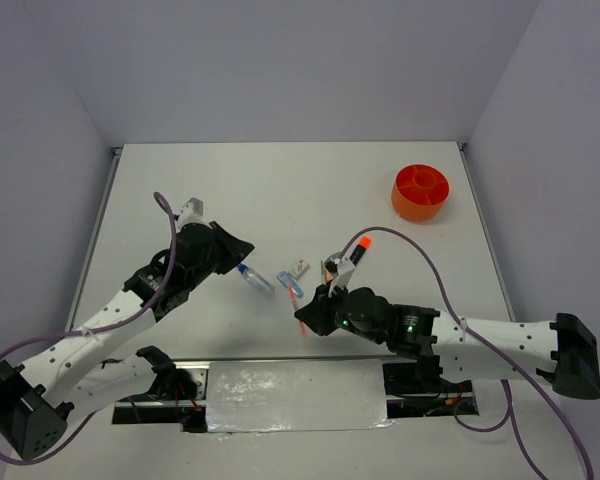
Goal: Sort the stationery into containers
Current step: Pick up the pen cap from the center of the board, then close the pen cap on the pen.
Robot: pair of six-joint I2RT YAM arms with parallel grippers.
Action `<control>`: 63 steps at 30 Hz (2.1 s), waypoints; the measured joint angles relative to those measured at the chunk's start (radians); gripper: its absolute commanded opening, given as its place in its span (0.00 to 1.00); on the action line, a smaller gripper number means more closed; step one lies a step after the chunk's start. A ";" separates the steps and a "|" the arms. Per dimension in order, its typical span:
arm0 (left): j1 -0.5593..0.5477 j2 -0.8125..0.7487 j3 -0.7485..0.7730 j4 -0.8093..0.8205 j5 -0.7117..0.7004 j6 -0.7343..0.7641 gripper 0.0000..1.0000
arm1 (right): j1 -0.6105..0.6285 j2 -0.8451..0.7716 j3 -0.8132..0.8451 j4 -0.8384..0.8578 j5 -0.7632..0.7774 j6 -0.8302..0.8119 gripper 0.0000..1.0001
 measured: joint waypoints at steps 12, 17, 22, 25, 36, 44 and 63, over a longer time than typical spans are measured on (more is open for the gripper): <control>-0.026 -0.123 -0.187 0.575 0.423 0.218 0.00 | 0.097 0.023 -0.098 0.398 -0.045 -0.050 0.00; -0.038 -0.214 -0.232 0.719 0.491 0.248 0.00 | 0.098 0.008 -0.101 0.407 -0.010 -0.055 0.00; -0.040 -0.243 -0.283 0.774 0.522 0.253 0.00 | 0.100 -0.019 -0.101 0.401 0.014 -0.064 0.00; -0.040 -0.242 -0.290 0.783 0.539 0.268 0.00 | 0.100 -0.052 -0.101 0.399 0.031 -0.065 0.00; -0.061 -0.242 -0.290 0.822 0.556 0.279 0.00 | 0.101 -0.083 -0.101 0.384 0.053 -0.076 0.00; -0.069 -0.236 -0.291 0.827 0.555 0.298 0.00 | 0.102 -0.093 -0.101 0.370 0.049 -0.079 0.00; -0.108 -0.206 -0.311 0.847 0.532 0.302 0.00 | 0.102 -0.120 -0.100 0.348 0.049 -0.091 0.00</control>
